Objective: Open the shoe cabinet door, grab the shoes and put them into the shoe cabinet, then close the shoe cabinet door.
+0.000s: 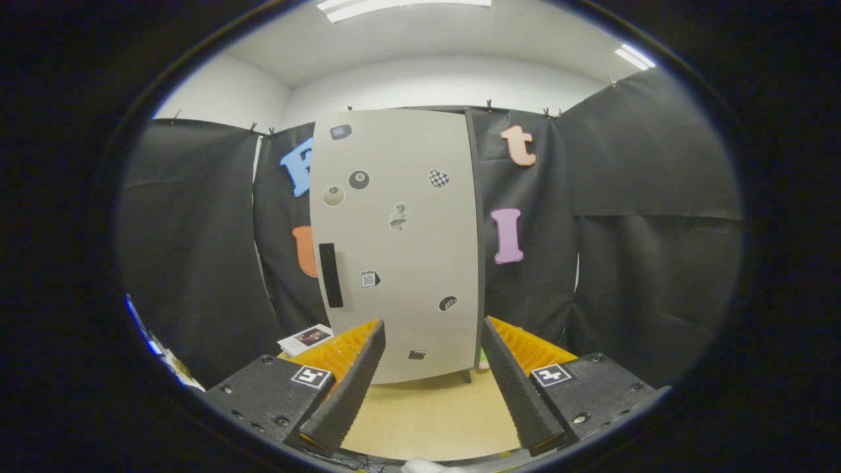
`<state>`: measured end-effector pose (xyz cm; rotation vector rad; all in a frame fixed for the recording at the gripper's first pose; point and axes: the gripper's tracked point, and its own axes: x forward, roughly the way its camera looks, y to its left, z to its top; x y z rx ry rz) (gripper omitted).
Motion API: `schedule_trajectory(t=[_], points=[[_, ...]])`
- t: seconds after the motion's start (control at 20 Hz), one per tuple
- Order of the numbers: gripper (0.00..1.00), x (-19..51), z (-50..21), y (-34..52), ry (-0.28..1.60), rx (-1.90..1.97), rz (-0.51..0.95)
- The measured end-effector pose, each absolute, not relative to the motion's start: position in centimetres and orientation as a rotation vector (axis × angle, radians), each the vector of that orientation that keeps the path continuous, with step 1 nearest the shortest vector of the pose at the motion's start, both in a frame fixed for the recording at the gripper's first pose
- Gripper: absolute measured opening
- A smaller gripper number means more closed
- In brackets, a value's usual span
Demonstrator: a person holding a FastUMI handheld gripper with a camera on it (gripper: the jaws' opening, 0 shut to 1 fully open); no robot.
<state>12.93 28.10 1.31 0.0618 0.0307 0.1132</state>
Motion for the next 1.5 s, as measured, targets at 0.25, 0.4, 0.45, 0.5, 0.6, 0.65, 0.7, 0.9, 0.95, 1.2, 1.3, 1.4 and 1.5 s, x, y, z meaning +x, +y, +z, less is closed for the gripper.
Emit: schedule_trajectory(t=[0.25,0.4,0.45,0.5,0.6,0.65,0.7,0.9,0.95,1.2,1.3,1.4,1.5], points=[[0.96,12.5,1.4,28.4,0.03,0.043,0.12],[0.96,12.3,1.4,28.5,0.033,0.037,0.125],[0.96,12.1,1.5,28.6,0.03,0.033,0.128],[0.96,12.0,1.5,28.6,0.027,0.029,0.128],[0.96,11.9,1.7,28.6,0.02,0.022,0.126],[0.96,11.8,1.7,28.6,0.018,0.022,0.127],[0.96,11.6,1.7,28.7,0.018,0.024,0.128],[0.96,11.6,1.8,29.1,0.023,0.026,0.138],[0.96,11.7,1.8,29.1,0.024,0.021,0.139],[0.96,11.9,1.6,29.4,0.023,0.024,0.147],[0.96,12.2,1.5,29.5,0.028,0.024,0.145],[0.96,12.2,1.2,29.4,0.033,0.027,0.145],[0.96,12.2,1.0,29.4,0.039,0.026,0.144]])
